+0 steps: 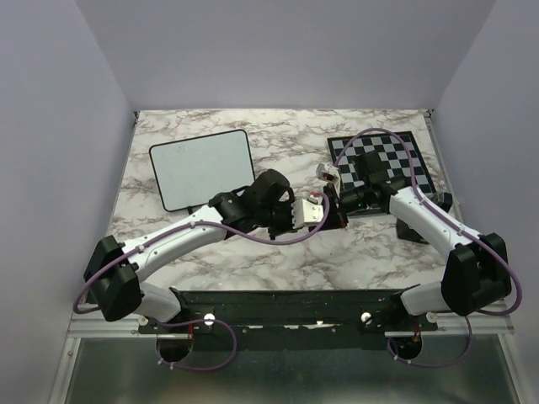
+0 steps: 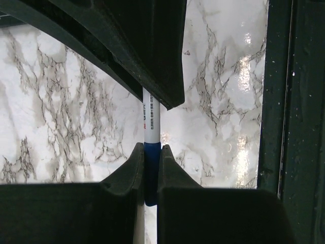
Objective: Write a sentence on the whiteboard
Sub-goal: Open the pen cap of the whiteboard marker, then place the pen cap at the center of the board, then pick up the whiteboard from the whiteboard stand, then put down the whiteboard next to the whiteboard marker, then write a sentence on the whiteboard.
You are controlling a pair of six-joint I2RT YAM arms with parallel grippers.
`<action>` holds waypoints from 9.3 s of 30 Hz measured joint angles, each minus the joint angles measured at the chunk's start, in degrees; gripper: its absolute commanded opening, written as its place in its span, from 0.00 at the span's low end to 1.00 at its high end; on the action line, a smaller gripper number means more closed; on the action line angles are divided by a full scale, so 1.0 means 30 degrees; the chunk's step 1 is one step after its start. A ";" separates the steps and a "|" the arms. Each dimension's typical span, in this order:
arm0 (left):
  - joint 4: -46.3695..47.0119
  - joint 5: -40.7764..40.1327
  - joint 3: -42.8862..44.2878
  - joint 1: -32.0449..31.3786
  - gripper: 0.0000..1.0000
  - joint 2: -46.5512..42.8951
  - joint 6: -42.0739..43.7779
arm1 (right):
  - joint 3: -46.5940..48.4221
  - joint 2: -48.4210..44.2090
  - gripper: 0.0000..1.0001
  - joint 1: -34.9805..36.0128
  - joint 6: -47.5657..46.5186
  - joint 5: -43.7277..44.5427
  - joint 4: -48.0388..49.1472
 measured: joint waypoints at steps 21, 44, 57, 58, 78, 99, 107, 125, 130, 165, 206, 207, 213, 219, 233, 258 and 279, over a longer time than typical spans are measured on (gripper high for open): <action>0.5005 -0.1902 -0.7512 0.2142 0.00 -0.6207 -0.8706 | -0.1231 -0.4218 0.01 -0.2732 0.2951 0.4065 0.2397; 1.0338 -1.1846 -1.2896 0.0481 0.47 -0.2098 -2.3088 | -0.1523 -0.4189 0.01 -0.2885 0.5799 0.5472 0.5034; 0.7431 -1.0287 -1.1402 0.5406 0.84 -0.7322 -2.1850 | -0.1523 -0.4189 0.01 -0.2885 0.5617 0.5107 0.5005; 0.7155 -0.9777 -1.0885 0.6623 0.86 -0.7890 -2.1383 | -0.1523 -0.4189 0.01 -0.2885 0.5501 0.4940 0.4998; 1.3435 0.2936 -0.6273 2.4400 0.99 -0.1938 -1.6684 | -0.1523 -0.4233 0.01 -0.2885 0.4138 0.2047 0.4007; 2.4261 1.1978 -0.6659 2.6709 0.78 0.6798 -2.0618 | -0.1523 -0.4626 0.01 -0.2885 0.3993 0.1617 0.3840; 3.2261 1.4003 -0.6528 2.6884 0.59 0.9187 -2.6746 | -0.1523 -0.4510 0.00 -0.2885 0.3934 0.1574 0.3701; 3.5263 1.5358 -0.4962 2.6622 0.00 1.1074 -3.2465 | -0.1523 -0.4510 0.01 -0.2885 0.3927 0.1559 0.3636; 3.5299 1.5518 -0.4801 2.6498 0.00 1.1001 -3.3033 | -0.1523 -0.4510 0.01 -0.2885 0.3927 0.1559 0.3585; 3.0257 0.9471 -0.8145 1.9030 0.00 -0.1392 -2.4370 | -0.1515 -0.4663 0.01 -0.2885 0.3461 0.1574 0.3162; 2.7358 0.1603 -1.8353 1.4214 0.00 -0.9938 -2.3241 | 0.1166 -0.3118 0.01 -0.0131 0.1406 0.2499 0.0619; 2.7409 0.1523 -1.8433 1.4192 0.00 -0.9945 -2.3248 | 0.1523 -0.2936 0.01 0.0058 0.1246 0.2601 0.0328; 2.8072 0.0896 -1.9300 1.3937 0.00 -1.0069 -2.3438 | 0.3395 -0.2171 0.01 0.1290 0.0255 0.3643 -0.1275; 2.8436 0.0554 -1.9620 1.3515 0.00 -1.0200 -2.3416 | 0.3490 -0.2157 0.01 0.2120 0.0124 0.4408 -0.1355; 2.9150 0.0197 -1.9999 1.2728 0.00 -1.0178 -2.2921 | 0.3490 -0.2004 0.01 0.2994 0.0801 0.4590 -0.0124; 2.8990 -0.0750 -2.0553 1.1817 0.00 -1.0950 -2.2571 | 0.1843 -0.2412 0.01 0.3002 0.2754 0.4583 0.2878; 2.9011 -0.0911 -2.0611 1.1570 0.00 -1.0943 -2.2578 | 0.1792 -0.2412 0.00 0.3002 0.2820 0.4583 0.3067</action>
